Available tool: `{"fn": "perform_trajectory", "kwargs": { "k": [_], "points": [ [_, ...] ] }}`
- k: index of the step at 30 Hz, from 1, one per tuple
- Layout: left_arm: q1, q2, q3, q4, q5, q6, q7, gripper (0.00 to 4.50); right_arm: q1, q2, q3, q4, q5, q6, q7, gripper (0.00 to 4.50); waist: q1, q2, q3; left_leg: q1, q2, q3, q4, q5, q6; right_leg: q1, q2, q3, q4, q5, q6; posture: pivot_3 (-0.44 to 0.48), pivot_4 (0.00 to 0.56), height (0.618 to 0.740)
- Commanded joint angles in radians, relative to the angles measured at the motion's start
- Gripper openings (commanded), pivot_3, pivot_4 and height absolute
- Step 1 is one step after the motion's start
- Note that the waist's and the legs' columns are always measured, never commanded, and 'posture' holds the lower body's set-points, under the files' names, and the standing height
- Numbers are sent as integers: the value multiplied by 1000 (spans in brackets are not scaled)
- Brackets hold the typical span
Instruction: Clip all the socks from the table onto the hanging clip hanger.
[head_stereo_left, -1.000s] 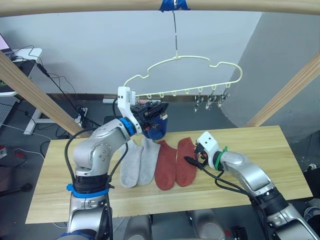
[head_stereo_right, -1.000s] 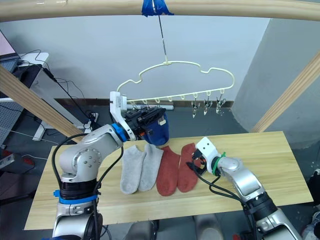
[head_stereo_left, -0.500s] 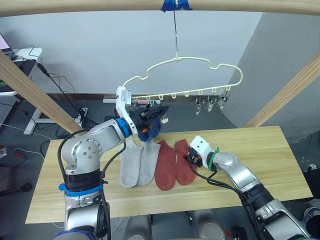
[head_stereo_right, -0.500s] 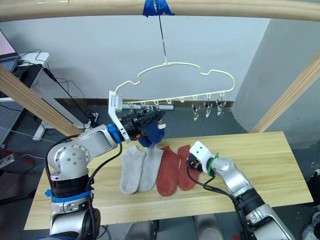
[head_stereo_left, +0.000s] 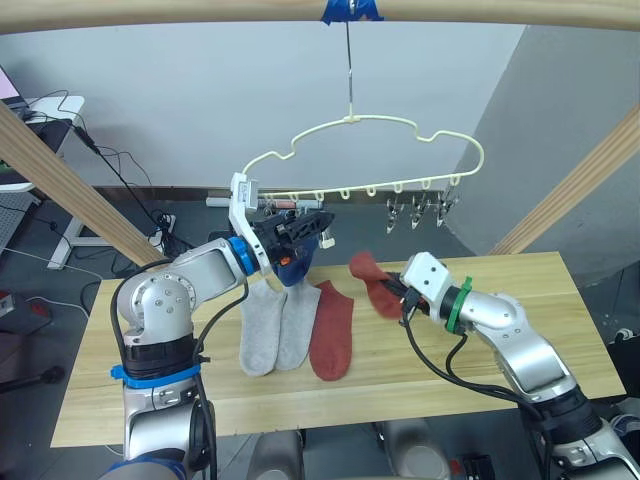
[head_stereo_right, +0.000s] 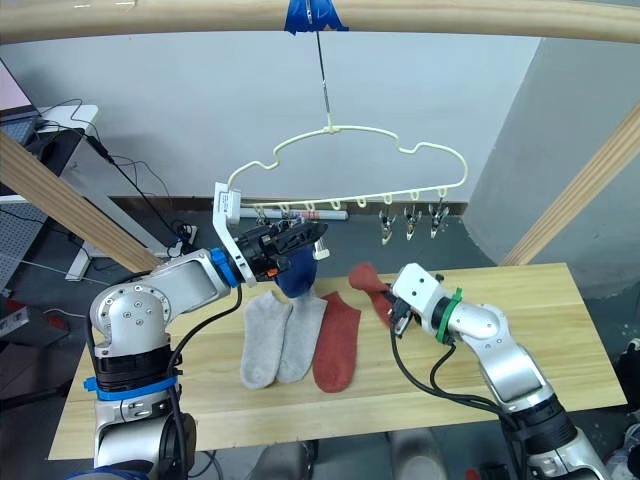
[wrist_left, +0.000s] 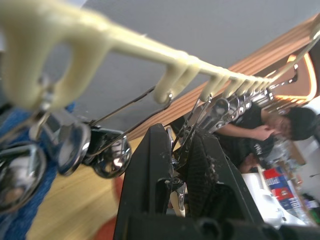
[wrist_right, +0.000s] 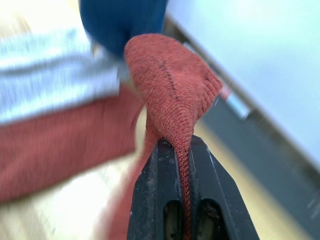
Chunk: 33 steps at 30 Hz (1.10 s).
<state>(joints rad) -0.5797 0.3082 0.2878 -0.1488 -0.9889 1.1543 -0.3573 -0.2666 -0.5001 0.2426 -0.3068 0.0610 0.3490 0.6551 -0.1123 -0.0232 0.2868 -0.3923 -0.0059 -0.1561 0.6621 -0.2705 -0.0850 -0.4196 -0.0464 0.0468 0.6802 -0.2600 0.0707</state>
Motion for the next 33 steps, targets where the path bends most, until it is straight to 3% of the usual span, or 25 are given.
{"fn": "perform_trajectory", "kwargs": {
  "k": [1,12,33],
  "points": [
    [-7,-12,23,41,-33,42,48,289,1,-2,-11,-94,18,40,10,24,0,0,0,0,0,0,0,0,0,0,0,0,0,0,0,-151,277,740],
    [-31,-49,53,66,-125,50,128,289,-13,49,-2,-158,10,108,-33,24,0,0,0,0,0,0,0,0,0,0,0,0,0,0,0,-169,275,740],
    [-16,-47,33,59,-154,35,155,289,-82,112,31,-151,-2,128,-60,24,0,0,0,0,0,0,0,0,0,-1,0,0,-1,0,0,-168,274,740]
  ]
}}
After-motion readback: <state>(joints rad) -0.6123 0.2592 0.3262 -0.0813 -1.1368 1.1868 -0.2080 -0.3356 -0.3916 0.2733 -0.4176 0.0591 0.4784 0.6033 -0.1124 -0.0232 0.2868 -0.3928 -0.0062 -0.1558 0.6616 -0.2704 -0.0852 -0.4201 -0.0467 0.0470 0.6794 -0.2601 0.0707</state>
